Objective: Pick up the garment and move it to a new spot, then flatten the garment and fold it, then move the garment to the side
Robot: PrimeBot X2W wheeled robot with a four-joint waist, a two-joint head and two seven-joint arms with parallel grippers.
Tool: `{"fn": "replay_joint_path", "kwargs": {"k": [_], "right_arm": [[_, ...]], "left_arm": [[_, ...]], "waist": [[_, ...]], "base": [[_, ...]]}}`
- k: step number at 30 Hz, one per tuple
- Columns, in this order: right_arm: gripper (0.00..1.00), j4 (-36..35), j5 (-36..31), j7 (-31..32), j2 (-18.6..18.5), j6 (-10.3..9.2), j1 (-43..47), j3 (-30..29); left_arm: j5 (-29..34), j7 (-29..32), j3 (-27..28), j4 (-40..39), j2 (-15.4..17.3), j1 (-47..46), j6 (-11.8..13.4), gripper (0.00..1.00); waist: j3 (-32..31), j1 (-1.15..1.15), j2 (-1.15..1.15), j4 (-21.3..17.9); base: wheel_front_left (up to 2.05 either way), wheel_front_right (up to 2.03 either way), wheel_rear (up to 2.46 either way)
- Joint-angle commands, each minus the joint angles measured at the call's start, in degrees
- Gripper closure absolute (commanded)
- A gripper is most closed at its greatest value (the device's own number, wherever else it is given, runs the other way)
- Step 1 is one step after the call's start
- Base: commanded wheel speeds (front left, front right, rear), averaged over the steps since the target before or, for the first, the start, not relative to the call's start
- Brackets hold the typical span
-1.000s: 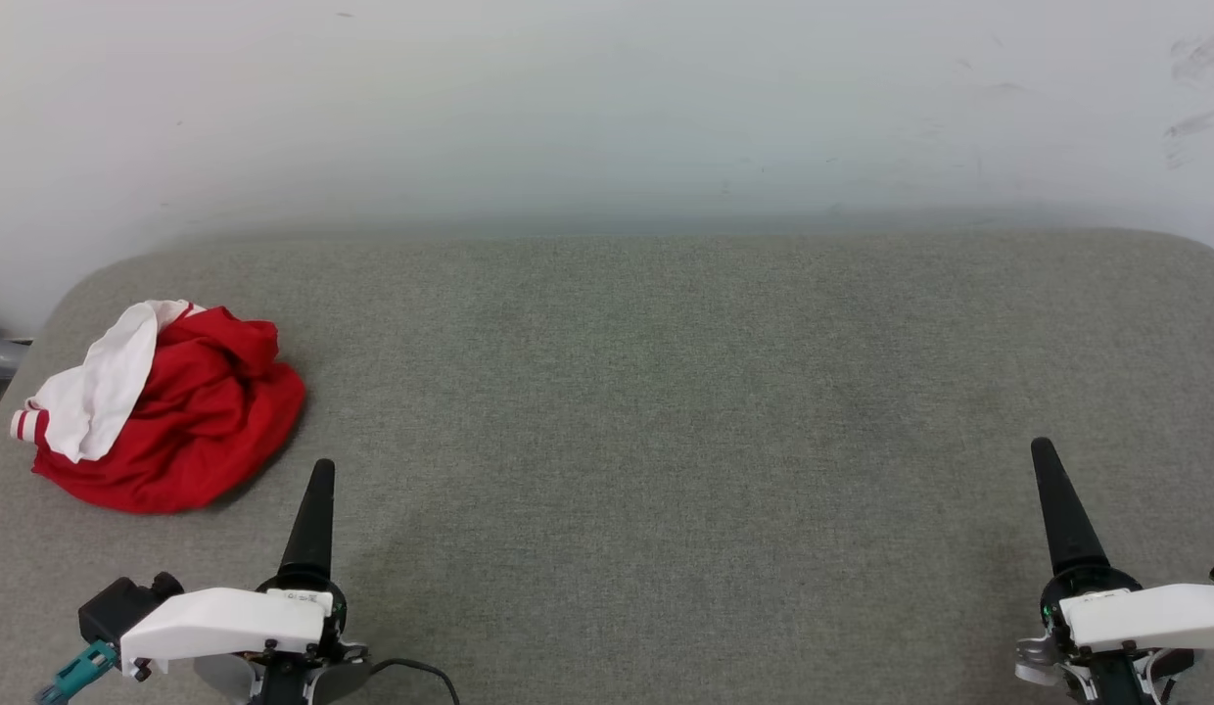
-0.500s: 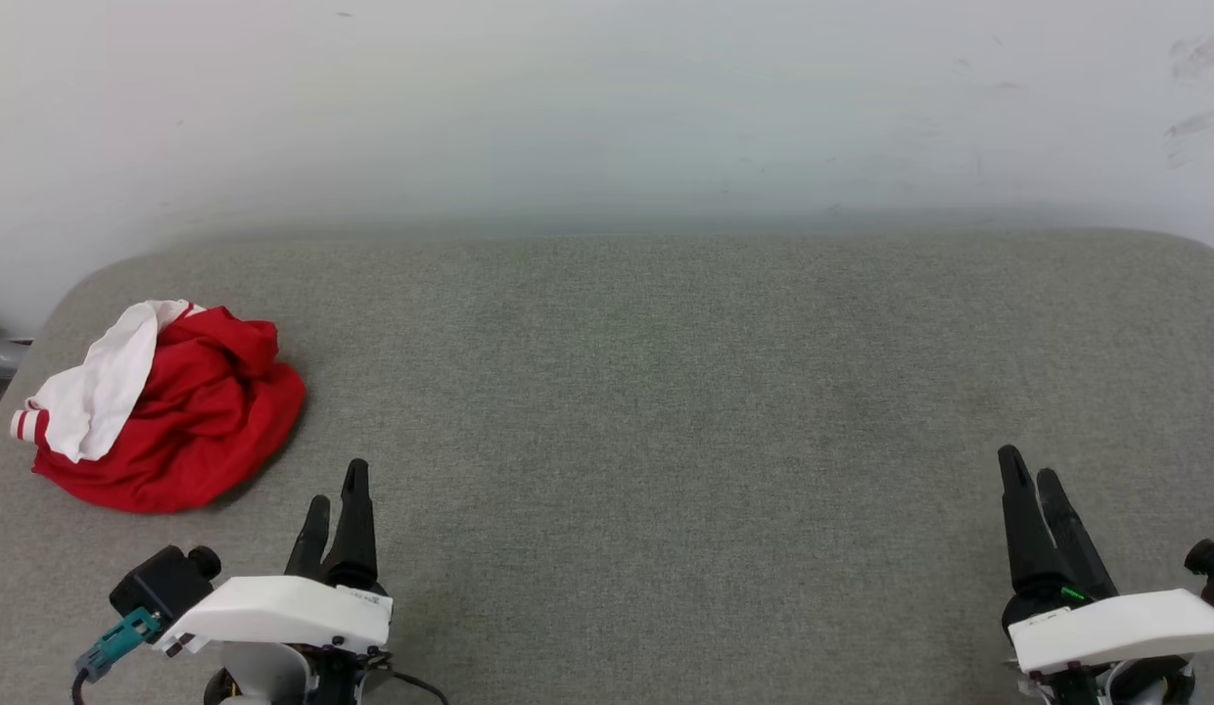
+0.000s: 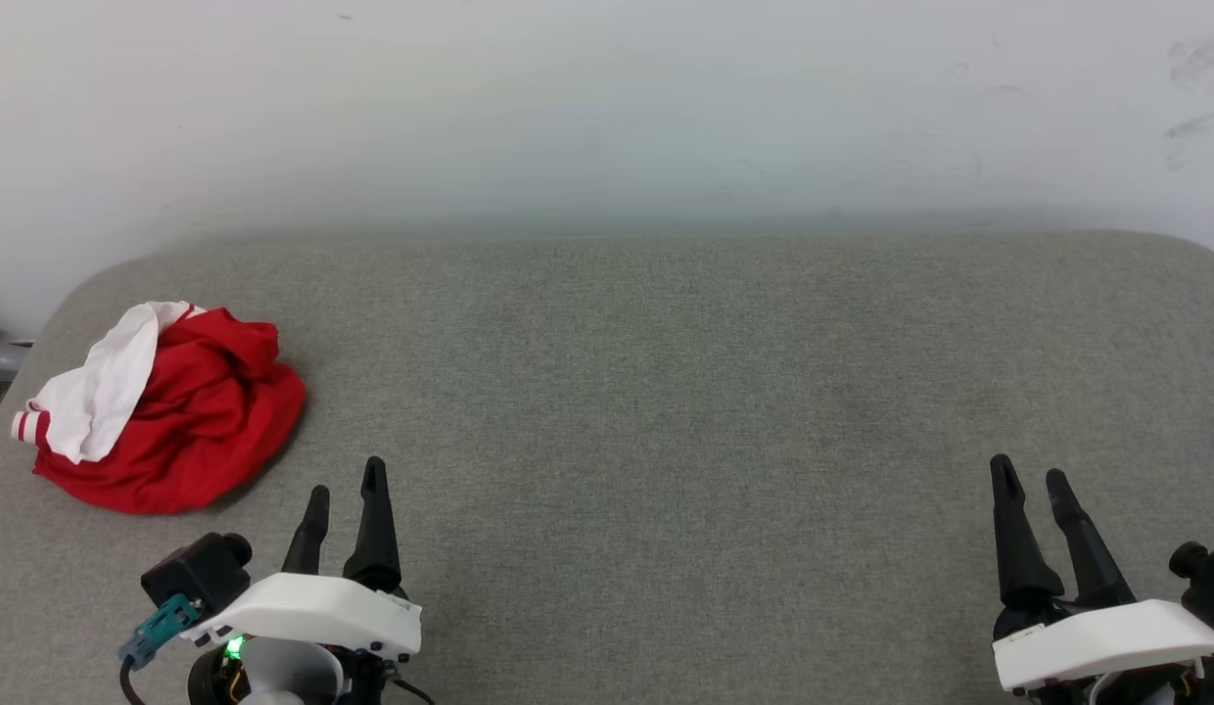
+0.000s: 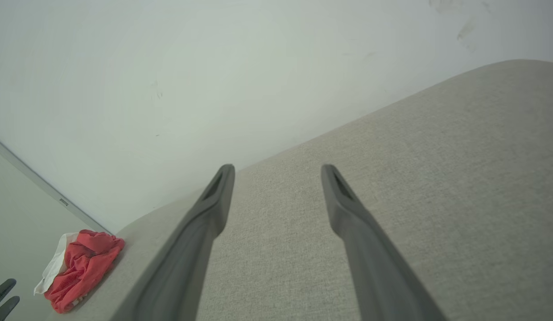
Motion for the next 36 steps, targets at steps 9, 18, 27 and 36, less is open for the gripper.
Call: {"fn": "replay_joint_path", "kwargs": {"k": [9,18,27,36], "right_arm": [[0.0,-1.5,-7.4,-1.9,0.0,0.0,0.3,0.0],[0.0,-2.1,-12.8,-3.3,0.0,0.0,0.9,-0.2],[0.0,-2.2,-17.4,-4.5,0.0,0.0,1.4,0.0],[0.0,-2.6,-21.8,-5.7,0.0,0.0,2.0,0.5]], "left_arm": [[7.4,-1.8,-1.3,-1.3,0.4,0.0,1.5,0.0],[12.9,-3.2,-2.3,-2.0,0.6,0.4,2.4,0.0],[18.0,-4.4,-3.1,-2.6,0.7,0.8,3.0,0.0],[22.6,-5.6,-3.7,-2.7,0.8,1.2,3.3,0.0]], "waist": [[-0.1,0.0,0.0,0.1],[-0.2,0.0,0.0,0.2],[-0.3,0.0,0.0,0.3],[-0.3,0.0,0.0,0.4]], "base": [[0.0,0.0,0.0],[0.0,0.0,0.0],[0.0,0.0,0.0],[0.0,0.0,0.0]]}}
